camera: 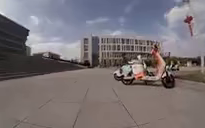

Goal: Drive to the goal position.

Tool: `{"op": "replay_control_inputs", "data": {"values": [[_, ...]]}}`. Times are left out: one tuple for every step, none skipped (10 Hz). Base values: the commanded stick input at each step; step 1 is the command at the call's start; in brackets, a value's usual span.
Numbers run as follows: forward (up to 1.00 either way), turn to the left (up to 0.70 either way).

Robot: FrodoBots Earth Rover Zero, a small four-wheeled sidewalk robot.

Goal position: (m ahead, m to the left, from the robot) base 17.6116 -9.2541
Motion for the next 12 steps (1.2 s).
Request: {"op": "replay_control_inputs", "data": {"values": [[0.70,0.00],[0.70,0.00],[0.70,0.00],[0.70,0.00],[0.70,0.00],[0.70,0.00],[0.70,0.00],[0.70,0.00],[0.37,0.00],[0.00,0.00],[0.00,0.00],[0.00,0.00]]}}
